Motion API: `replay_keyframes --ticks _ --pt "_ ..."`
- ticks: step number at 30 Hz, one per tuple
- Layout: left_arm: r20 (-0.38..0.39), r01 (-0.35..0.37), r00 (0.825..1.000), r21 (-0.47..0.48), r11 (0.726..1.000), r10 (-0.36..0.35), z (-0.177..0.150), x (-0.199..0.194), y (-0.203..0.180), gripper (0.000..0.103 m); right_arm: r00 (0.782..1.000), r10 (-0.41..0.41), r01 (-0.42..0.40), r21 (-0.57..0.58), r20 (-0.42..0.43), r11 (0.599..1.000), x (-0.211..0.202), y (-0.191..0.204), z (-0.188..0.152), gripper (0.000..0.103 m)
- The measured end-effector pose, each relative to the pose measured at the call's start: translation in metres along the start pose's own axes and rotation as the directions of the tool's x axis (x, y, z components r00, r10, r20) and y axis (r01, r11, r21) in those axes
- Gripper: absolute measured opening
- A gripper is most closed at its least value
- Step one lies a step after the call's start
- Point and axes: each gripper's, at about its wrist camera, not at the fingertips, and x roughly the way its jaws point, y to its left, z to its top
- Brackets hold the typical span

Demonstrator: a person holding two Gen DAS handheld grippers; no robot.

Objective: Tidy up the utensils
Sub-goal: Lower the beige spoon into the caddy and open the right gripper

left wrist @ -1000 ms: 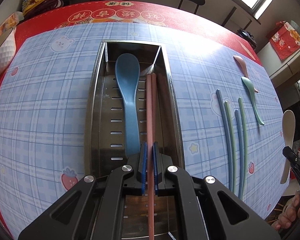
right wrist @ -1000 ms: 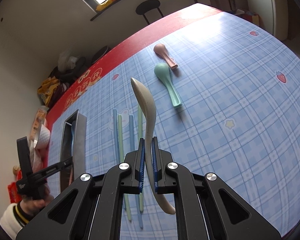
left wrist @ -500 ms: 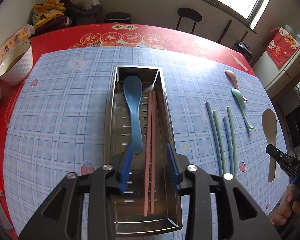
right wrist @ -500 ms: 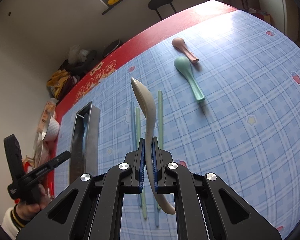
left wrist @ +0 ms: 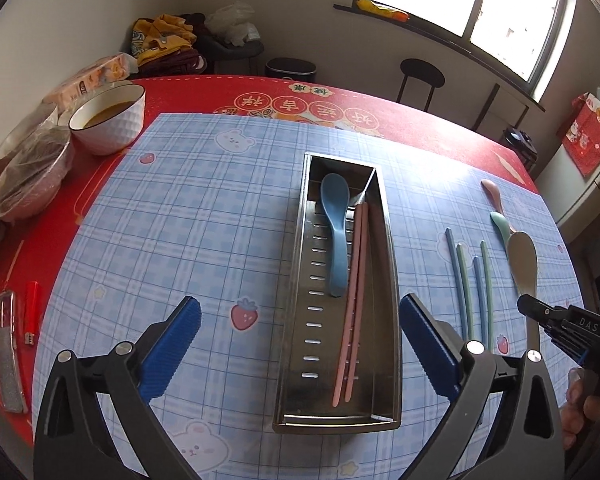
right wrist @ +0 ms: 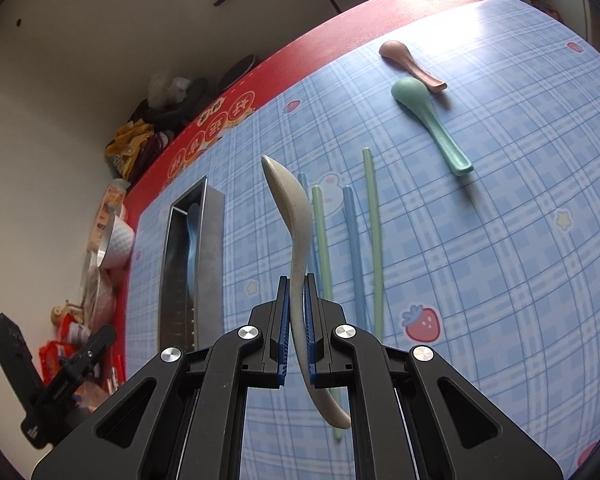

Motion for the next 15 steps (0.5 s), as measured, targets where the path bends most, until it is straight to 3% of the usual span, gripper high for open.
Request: replay_keyframes --ticks 7,15 --pt "0.000 -0.046 0.999 -0.010 0.999 0.046 -0.004 -0.005 0.026 0.097 0.997 0.061 -0.063 -0.029 -0.041 0.998 0.022 0.032 -0.001 0.007" --pt "0.057 -0.062 0.996 -0.018 0.998 0.063 -0.007 -0.016 0.055 0.097 0.991 0.086 -0.093 -0.063 -0.100 0.994 0.053 0.078 0.007 0.007"
